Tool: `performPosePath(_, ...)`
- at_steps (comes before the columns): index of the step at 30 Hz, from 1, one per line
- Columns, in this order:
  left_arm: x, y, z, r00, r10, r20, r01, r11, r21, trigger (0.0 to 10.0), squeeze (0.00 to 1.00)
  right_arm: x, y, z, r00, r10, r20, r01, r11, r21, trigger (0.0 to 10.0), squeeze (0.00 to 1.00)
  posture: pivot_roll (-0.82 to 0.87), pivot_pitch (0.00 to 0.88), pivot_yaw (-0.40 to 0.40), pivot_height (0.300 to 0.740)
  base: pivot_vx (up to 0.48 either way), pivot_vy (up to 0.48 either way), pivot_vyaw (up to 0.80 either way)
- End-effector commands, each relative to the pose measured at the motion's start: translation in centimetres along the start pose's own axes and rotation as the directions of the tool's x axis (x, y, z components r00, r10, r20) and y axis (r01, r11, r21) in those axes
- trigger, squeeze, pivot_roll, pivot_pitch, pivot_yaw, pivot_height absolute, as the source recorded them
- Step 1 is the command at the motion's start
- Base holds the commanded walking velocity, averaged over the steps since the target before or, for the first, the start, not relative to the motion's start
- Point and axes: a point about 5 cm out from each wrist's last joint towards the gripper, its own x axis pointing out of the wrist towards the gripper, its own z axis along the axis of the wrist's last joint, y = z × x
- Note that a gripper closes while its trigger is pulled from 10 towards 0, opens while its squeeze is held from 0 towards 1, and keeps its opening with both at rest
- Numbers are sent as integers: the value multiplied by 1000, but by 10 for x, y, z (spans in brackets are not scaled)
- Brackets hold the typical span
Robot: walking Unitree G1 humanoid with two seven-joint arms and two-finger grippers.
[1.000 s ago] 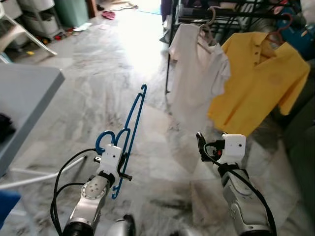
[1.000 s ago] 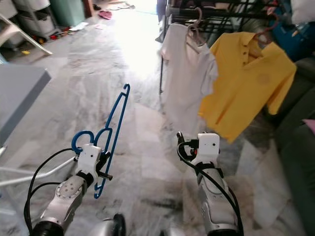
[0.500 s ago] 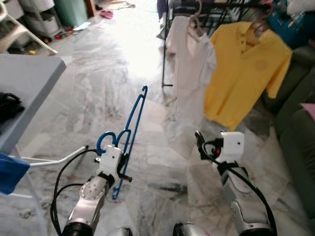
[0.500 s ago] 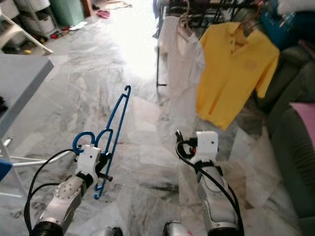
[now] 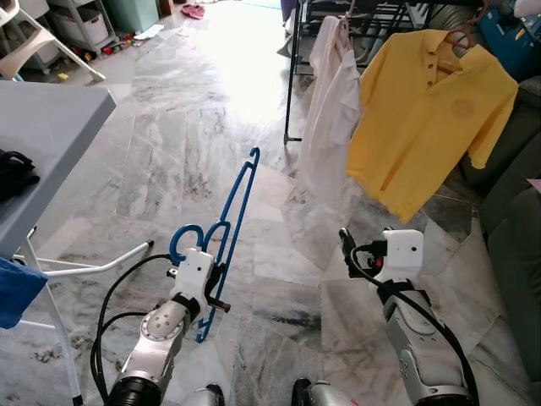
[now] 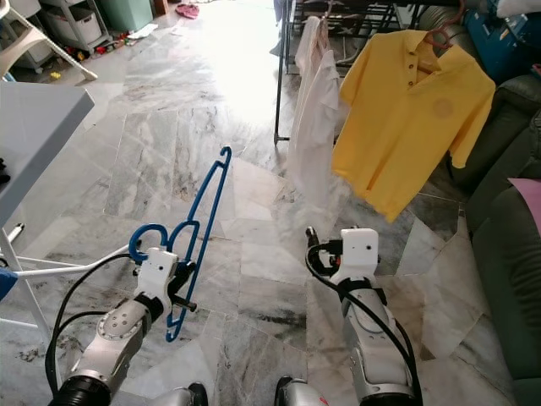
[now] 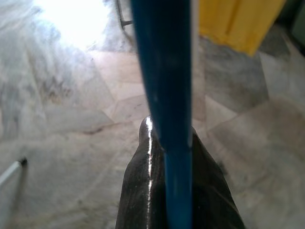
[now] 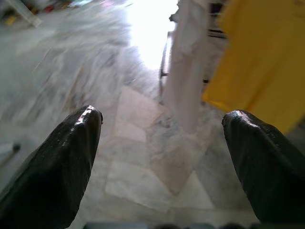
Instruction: Hang hanger
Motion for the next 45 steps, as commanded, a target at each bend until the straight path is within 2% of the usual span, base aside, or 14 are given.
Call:
performPosePath(1, -2, 4, -3, 999, -34, -27, 37, 996, 86, 10000, 0, -6, 1, 1, 995, 101, -18, -102, 989, -103, 10000, 0, -166, 187, -2, 740, 0, 0, 0)
performPosePath(5, 0, 15, -1, 995, -69, -68, 81, 978, 194, 10000, 0, -12, -19, 11, 977, 206, -49, -212, 946, -246, 10000, 0, -168, 191, -1, 740, 0, 0, 0)
performPosePath(6, 4, 17, 2, 992, -87, -88, 106, 965, 241, 10000, 0, -13, -27, 17, 966, 251, -68, -260, 911, -320, 10000, 0, -170, 202, 7, 740, 0, 0, 0)
performPosePath(9, 6, 18, 5, 990, -99, -103, 124, 953, 277, 10000, 0, -14, -31, 22, 955, 286, -83, -296, 883, -365, 10000, 0, -170, 202, 7, 740, 0, 0, 0)
performPosePath(11, 14, 20, 14, 982, -139, -128, 180, 895, 407, 10000, 0, -16, -35, 35, 916, 382, -127, -397, 804, -443, 10000, 0, -174, 209, 16, 740, 0, 0, 0)
performPosePath(12, 14, 20, 14, 982, -139, -128, 180, 895, 407, 10000, 0, -16, -35, 35, 916, 382, -127, -397, 804, -443, 10000, 0, -174, 209, 16, 740, 0, 0, 0)
performPosePath(13, 19, 17, 18, 974, -169, -152, 222, 850, 477, 10000, 0, -17, -34, 41, 886, 436, -158, -456, 758, -466, 10000, 0, -174, 209, 16, 740, 0, 0, 0)
performPosePath(15, 22, 15, 22, 970, -186, -159, 242, 816, 526, 10000, 0, -18, -32, 45, 867, 466, -176, -490, 735, -468, 10000, 0, -173, 221, 32, 740, 0, 0, 0)
performPosePath(23, 41, -13, 44, 929, -326, -173, 347, 614, 709, 10000, 0, -19, -12, 68, 690, 655, -308, -708, 526, -471, 10000, 0, -187, 228, 53, 740, 0, 0, 0)
performPosePath(32, 45, -24, 47, 921, -357, -156, 352, 591, 726, 10000, 0, -10, -16, 67, 667, 638, -386, -735, 474, -485, 10000, 0, -193, 228, 52, 740, 0, 0, 0)
performPosePath(38, 45, -29, 47, 911, -385, -147, 361, 573, 736, 10000, 0, -10, -10, 51, 566, 645, -514, -818, 362, -446, 10000, 0, -186, 232, 52, 740, 0, 0, 0)
performPosePath(43, 45, -30, 47, 907, -393, -148, 365, 565, 740, 10000, 0, -2, -10, 49, 563, 625, -541, -818, 327, -473, 10000, 0, -186, 236, 57, 740, 0, 0, 0)
performPosePath(44, 45, -31, 47, 905, -399, -146, 367, 561, 742, 10000, 0, 2, -11, 48, 565, 608, -558, -815, 305, -493, 9294, 0, -187, 238, 59, 740, 0, 0, 0)
performPosePath(45, 45, -32, 48, 903, -405, -145, 370, 559, 743, 10000, 0, 5, -10, 49, 568, 602, -561, -811, 296, -504, 6627, 0, -187, 238, 59, 740, 0, 0, 0)
